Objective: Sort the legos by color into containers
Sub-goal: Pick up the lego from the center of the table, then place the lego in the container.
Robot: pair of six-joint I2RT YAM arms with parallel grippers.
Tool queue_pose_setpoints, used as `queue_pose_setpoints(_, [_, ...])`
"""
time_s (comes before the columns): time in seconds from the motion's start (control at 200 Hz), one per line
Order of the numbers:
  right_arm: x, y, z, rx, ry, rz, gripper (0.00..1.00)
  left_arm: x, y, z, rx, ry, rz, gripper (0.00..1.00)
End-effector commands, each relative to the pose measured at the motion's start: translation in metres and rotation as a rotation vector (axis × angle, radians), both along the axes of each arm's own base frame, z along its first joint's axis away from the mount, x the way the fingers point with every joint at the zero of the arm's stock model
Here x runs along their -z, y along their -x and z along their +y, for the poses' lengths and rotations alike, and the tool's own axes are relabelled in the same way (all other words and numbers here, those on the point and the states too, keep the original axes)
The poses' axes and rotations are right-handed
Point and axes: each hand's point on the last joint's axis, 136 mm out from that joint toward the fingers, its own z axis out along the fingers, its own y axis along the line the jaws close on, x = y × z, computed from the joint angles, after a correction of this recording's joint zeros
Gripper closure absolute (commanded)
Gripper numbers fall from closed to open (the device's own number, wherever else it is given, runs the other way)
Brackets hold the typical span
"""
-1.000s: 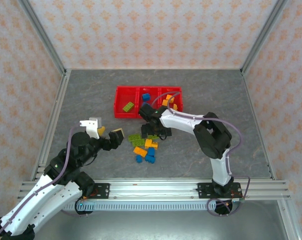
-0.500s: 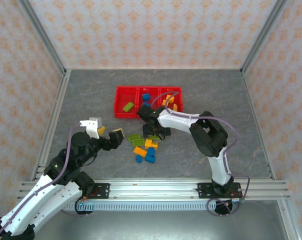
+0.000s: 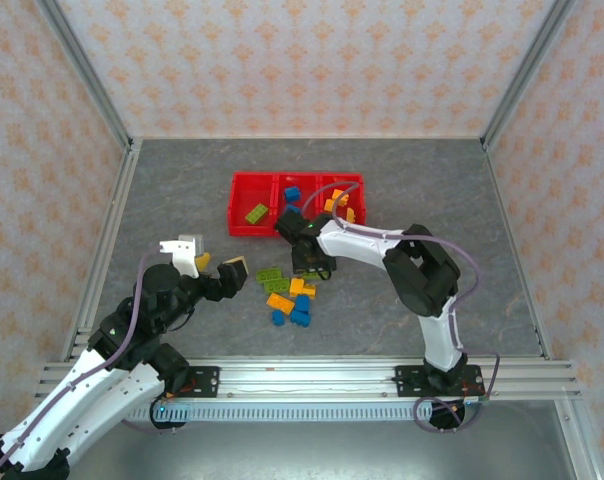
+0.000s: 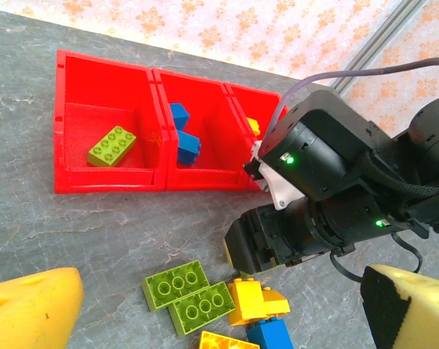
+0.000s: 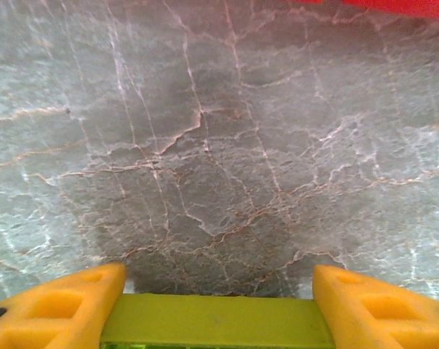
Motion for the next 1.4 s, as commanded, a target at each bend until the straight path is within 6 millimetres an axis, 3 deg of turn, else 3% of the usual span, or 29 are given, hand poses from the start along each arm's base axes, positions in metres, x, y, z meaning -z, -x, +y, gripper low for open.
queue_pose_setpoints(0.0, [-0.047, -0.018, 0.001, 0.037, -0.045, -0.128, 0.51, 0.001, -0.001, -0.002, 0.009, -0.01, -0.012, 0.01])
queue_pose_setpoints(0.15, [-0.1, -0.047, 0.022, 0.041, -0.156, -0.285, 0.58, -0.003, -0.001, 0.0, 0.001, -0.006, -0.025, 0.01])
queue_pose_setpoints(0.295, [-0.15, -0.08, 0.056, -0.016, -0.267, -0.429, 0.57, -0.003, 0.0, 0.001, -0.003, -0.005, -0.026, 0.01])
queue_pose_setpoints(0.44, [-0.174, -0.116, 0.091, -0.08, -0.359, -0.494, 0.58, -0.004, -0.001, 0.005, -0.023, -0.005, -0.026, 0.01])
queue_pose_setpoints(0.526, [-0.178, -0.137, 0.111, -0.115, -0.38, -0.531, 0.58, -0.005, 0.0, 0.006, -0.03, -0.005, -0.029, 0.01])
queue_pose_setpoints(0.701, [-0.162, -0.177, 0.13, -0.162, -0.354, -0.569, 0.58, -0.008, 0.0, 0.013, -0.061, 0.0, -0.044, 0.01])
queue_pose_setpoints(0.936, [-0.141, -0.196, 0.152, -0.242, -0.397, -0.581, 0.55, -0.014, 0.003, 0.018, -0.078, 0.015, -0.068, 0.01])
queue_pose_setpoints(1.071, [-0.129, -0.2, 0.158, -0.274, -0.386, -0.568, 0.38, -0.012, 0.002, 0.02, -0.09, 0.008, -0.06, 0.01])
queue_pose_setpoints(1.201, [-0.138, -0.2, 0.158, -0.274, -0.389, -0.575, 0.13, -0.01, 0.001, 0.02, -0.096, -0.001, -0.051, 0.01])
queue_pose_setpoints(1.397, [-0.173, -0.193, 0.151, -0.267, -0.408, -0.598, 0.05, -0.006, -0.001, 0.018, -0.097, -0.014, -0.035, 0.01])
